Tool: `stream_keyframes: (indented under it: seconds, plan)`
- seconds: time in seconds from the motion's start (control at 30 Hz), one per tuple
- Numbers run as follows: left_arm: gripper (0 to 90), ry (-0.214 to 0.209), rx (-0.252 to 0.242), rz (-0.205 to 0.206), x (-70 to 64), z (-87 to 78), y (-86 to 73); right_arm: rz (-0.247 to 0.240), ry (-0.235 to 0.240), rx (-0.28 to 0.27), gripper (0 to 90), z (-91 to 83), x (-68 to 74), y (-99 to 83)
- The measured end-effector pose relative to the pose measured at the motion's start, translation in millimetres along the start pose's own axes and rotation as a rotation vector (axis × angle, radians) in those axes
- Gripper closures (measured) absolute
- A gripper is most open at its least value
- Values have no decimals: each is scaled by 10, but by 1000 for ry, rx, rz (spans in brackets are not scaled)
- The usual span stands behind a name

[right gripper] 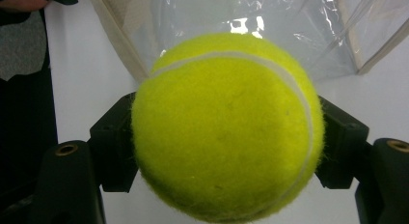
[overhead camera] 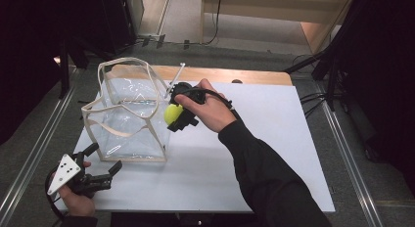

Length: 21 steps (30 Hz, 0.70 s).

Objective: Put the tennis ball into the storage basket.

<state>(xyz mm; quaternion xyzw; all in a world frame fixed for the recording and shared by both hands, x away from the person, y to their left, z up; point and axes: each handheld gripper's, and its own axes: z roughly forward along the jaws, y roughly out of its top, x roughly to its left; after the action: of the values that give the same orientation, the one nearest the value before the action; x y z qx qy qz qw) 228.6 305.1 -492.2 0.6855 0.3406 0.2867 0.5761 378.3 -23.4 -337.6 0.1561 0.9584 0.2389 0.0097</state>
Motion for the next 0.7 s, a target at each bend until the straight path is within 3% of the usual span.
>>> stream_keyframes:
  seconds: [0.7]
  plan:
    - [13,-3,-3,-2,5,2,0,-18,-3,-19,233,-238,-14,188]
